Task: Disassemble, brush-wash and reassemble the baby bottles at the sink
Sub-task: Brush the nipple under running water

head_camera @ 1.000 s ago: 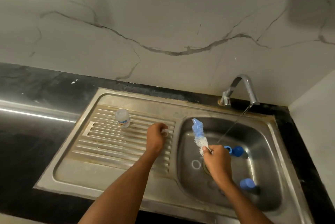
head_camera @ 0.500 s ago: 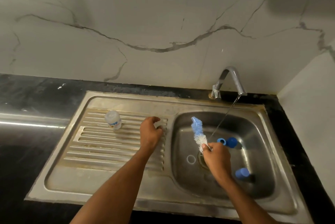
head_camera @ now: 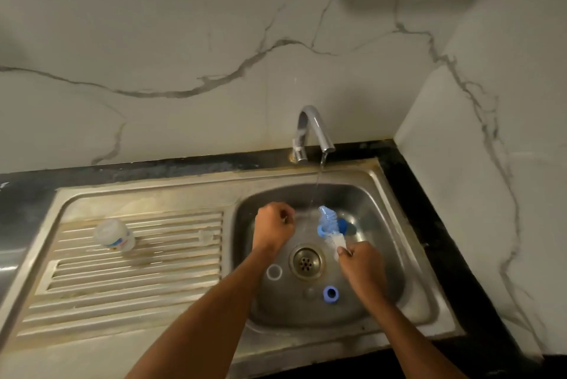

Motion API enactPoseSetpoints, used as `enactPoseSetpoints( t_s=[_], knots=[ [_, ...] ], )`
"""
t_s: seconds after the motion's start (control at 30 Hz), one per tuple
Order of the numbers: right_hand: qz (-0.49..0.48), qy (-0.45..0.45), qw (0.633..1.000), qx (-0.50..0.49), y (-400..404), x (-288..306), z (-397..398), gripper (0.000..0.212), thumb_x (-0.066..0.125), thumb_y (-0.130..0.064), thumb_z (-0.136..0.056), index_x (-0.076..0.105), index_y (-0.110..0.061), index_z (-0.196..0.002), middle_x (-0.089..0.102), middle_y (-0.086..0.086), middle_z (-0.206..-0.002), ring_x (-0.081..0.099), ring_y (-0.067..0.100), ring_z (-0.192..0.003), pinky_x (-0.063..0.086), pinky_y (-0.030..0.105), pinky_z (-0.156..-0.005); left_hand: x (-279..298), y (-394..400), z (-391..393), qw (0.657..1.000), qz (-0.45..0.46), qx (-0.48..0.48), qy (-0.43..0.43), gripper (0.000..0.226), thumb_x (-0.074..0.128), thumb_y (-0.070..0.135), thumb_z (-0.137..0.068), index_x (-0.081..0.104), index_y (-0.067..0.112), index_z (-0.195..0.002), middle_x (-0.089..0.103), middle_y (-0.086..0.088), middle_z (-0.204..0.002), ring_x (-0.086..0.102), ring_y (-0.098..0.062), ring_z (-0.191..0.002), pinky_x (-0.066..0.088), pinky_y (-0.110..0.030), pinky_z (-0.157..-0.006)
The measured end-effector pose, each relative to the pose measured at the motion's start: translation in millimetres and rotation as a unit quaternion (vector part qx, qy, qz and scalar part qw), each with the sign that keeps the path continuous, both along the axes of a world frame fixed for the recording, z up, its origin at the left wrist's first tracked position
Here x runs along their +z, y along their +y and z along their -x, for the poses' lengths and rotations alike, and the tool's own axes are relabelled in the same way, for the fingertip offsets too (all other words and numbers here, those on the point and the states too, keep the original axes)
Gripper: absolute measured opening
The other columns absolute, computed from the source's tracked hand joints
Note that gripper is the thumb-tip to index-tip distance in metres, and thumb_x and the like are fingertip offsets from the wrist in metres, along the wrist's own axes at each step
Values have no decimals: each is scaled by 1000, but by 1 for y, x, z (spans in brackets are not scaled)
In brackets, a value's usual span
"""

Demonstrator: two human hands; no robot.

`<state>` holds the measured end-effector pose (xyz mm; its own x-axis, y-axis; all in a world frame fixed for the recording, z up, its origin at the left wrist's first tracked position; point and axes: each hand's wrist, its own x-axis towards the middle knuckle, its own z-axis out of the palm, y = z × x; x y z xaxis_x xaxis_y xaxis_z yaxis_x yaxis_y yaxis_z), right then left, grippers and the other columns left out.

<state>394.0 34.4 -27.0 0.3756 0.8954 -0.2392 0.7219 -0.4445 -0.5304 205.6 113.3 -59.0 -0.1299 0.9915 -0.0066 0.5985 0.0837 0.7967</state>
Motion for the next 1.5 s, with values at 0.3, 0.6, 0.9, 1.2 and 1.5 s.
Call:
enactPoseSetpoints(
  t_s=[0.3,0.6,0.9,1.2,1.5],
  knots=[
    [20,1,997,-70,1,-19,-53,30,60,-33,-88,69,-11,-69,66,1,-64,63,20,-61,53,33,-60,-44,5,-88,991,62,-112,28,18,63,3,-79,75,15,-84,74,-1,-82,68,-19,-78,50,-25,-69],
    [25,7,997,-69,21,-44,-73,33,57,-36,-94,60,-20,-65,61,-4,-59,61,9,-55,56,31,-58,-99,45,-145,981,111,-146,59,33,64,-2,-83,69,8,-115,70,-9,-113,67,-26,-103,52,-28,-81],
    [31,44,995,-81,37,-60,-86,41,58,-32,-96,54,-16,-59,55,1,-52,54,11,-48,46,29,-50,-137,82,-171,966,153,-182,101,43,72,6,-86,60,7,-127,60,-14,-128,60,-33,-116,50,-36,-93],
    [60,46,993,-85,33,-64,-94,32,57,-32,-99,58,-23,-68,60,-5,-61,60,4,-57,43,12,-55,-155,89,-176,972,119,-182,90,46,75,3,-82,63,12,-126,61,-10,-125,62,-28,-111,53,-35,-90],
    [36,45,995,-76,34,-35,-87,39,58,-30,-98,57,-21,-60,57,-7,-54,56,4,-52,38,14,-50,-100,59,-124,995,81,-19,-52,43,85,8,-73,70,18,-111,68,3,-108,63,-7,-94,47,-6,-72]
  ],
)
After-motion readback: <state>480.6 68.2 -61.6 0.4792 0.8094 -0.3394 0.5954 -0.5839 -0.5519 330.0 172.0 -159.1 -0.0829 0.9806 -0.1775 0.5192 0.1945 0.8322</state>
